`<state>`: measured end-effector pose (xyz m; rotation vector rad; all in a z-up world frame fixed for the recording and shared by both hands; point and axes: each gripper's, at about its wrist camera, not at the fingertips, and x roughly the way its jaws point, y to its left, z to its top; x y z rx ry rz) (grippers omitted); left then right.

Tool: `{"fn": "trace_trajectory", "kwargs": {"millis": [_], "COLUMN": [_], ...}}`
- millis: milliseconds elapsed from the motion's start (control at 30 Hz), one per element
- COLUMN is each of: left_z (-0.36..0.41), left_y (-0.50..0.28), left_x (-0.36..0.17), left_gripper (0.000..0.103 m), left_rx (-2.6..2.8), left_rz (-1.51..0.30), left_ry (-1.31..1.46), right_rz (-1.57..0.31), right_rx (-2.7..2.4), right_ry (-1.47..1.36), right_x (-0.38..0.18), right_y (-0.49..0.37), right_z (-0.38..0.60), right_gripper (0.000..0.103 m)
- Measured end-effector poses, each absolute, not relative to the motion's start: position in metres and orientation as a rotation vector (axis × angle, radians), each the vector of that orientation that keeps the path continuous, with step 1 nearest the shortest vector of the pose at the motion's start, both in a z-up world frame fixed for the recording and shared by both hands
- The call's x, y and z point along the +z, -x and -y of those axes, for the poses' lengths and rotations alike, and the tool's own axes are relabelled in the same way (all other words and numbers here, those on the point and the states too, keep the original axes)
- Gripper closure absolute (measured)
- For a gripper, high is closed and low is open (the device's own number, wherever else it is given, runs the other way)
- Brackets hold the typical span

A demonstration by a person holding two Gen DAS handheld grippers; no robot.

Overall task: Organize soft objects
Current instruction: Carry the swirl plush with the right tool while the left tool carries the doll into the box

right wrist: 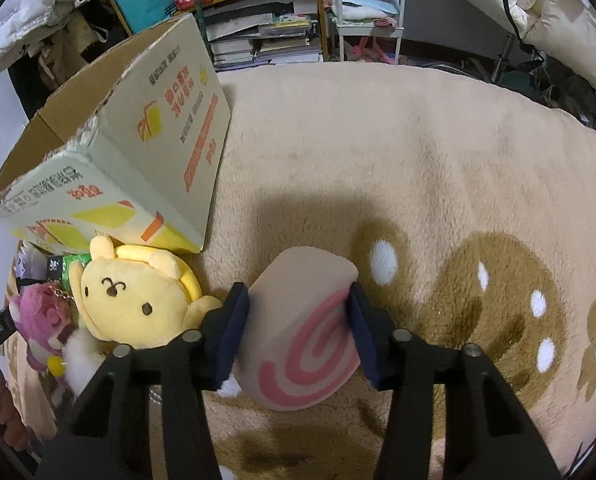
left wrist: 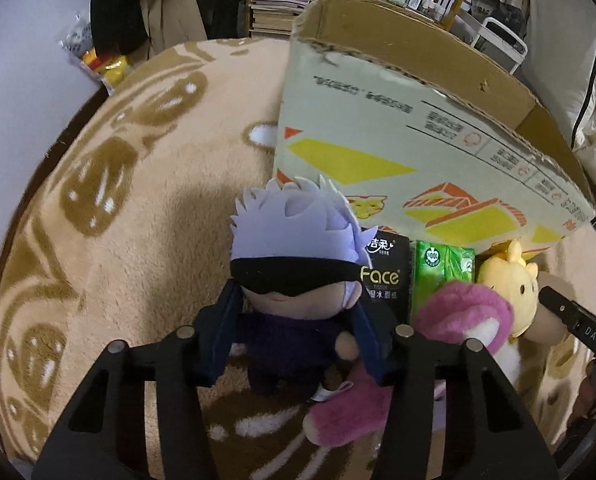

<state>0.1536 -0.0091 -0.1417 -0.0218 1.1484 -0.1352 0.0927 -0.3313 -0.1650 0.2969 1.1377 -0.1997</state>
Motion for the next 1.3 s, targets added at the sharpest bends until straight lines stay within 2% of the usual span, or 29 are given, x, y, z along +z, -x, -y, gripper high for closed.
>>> {"fn": "trace_trajectory", "kwargs": {"millis": [133,500,1000,1300], "left_z": [0.01,0.014,0.033,0.048], "left_y": [-0.144,-0.106,-0.018,-0.025], "left_x": [-0.134,-0.095,-0.007,0.04], "left_gripper": [0.055,0.055,0.055,0.054], "left_rx": [-0.07,-0.059,-0.074,-0.123], "left_rz": [-1.127,-0.956,-0.544,-0.407], "left_ry": [-0.015,-0.043,-0.185,-0.186], "right_rz": [-1.139,-0.964,-0.63,-0.5], "right_rx": [-0.201,-0.146,0.056,0.088], "right_ry": [-0.237,-0.194,-0.168,-0.099], "right_x": [-0.161,-0.124,-0.028,0.015], "right_y": [-0.092,-0.081,-0.015,-0.025], "right_z": [0.322,0.305,0.256,0.233], "right_gripper": [0.065,0.072,0.072,0.072]}}
